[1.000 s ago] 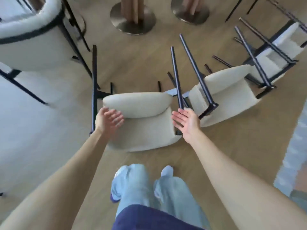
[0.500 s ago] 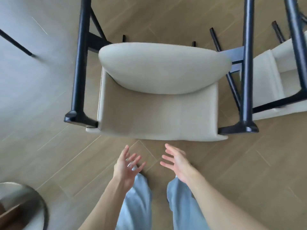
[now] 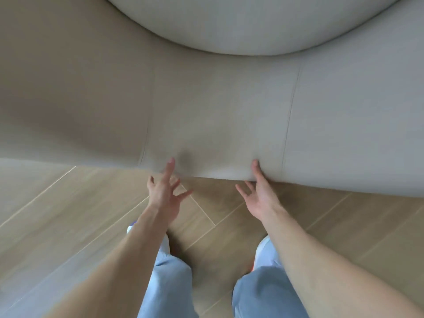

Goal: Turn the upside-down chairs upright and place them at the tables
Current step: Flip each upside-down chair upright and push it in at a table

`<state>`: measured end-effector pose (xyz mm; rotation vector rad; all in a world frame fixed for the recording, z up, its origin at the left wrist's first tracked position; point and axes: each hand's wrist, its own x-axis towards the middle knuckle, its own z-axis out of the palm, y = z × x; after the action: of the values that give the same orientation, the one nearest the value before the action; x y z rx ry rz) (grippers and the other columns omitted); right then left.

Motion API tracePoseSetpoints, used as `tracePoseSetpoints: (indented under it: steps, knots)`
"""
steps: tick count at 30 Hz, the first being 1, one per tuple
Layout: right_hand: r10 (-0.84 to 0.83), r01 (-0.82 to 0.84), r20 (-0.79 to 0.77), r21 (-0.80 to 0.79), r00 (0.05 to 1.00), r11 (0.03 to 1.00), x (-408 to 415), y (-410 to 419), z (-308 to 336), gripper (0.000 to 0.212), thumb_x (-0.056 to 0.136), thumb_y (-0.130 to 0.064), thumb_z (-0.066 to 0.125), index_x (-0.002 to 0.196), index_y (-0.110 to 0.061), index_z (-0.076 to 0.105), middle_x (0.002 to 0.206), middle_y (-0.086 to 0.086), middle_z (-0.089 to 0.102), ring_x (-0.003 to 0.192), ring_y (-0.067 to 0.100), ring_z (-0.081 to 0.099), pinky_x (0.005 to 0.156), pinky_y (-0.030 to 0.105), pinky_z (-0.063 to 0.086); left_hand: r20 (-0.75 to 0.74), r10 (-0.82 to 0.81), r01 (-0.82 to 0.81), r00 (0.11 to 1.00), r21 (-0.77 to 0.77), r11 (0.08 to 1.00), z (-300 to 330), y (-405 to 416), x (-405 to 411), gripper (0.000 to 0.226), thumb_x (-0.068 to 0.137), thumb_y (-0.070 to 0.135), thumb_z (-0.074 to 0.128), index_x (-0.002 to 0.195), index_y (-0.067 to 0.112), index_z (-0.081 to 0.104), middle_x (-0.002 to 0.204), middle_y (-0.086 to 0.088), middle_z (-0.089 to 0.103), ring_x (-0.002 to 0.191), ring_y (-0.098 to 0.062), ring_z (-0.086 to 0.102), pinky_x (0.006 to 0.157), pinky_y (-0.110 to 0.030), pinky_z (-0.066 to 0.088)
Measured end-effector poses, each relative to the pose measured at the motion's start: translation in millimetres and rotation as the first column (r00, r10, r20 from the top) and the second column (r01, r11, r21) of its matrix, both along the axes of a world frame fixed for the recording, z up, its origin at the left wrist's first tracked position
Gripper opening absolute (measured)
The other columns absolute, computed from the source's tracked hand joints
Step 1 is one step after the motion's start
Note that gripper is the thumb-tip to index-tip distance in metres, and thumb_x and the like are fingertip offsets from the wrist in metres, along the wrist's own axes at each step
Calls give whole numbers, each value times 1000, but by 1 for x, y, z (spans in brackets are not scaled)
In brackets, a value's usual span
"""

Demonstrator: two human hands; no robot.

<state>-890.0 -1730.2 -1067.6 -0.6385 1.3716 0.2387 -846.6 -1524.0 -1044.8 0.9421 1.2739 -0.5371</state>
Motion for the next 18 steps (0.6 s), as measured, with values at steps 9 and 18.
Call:
tracePoseSetpoints:
  steps: [9, 18]
  knots:
    - [-219, 211, 116, 79, 969, 974, 0, -4, -14, 76, 63, -21, 85, 134, -19, 58, 131, 4, 65, 121, 19, 58, 111, 54, 42, 229, 45, -33, 972, -59, 998, -33, 17, 13, 76, 75, 31, 80, 144, 27, 48, 141, 5, 58, 131, -18, 54, 106, -48, 48]
    - [-127, 125, -91, -23, 988, 992, -29, -16, 123, 73, 54, -32, 91, 121, -25, 63, 123, -3, 68, 112, 13, 59, 103, 43, 47, 101, 2, -10, 995, 78, 997, 96, 6, -27, 48, 82, 30, 80, 126, 27, 60, 130, 7, 65, 127, -17, 57, 103, -49, 50]
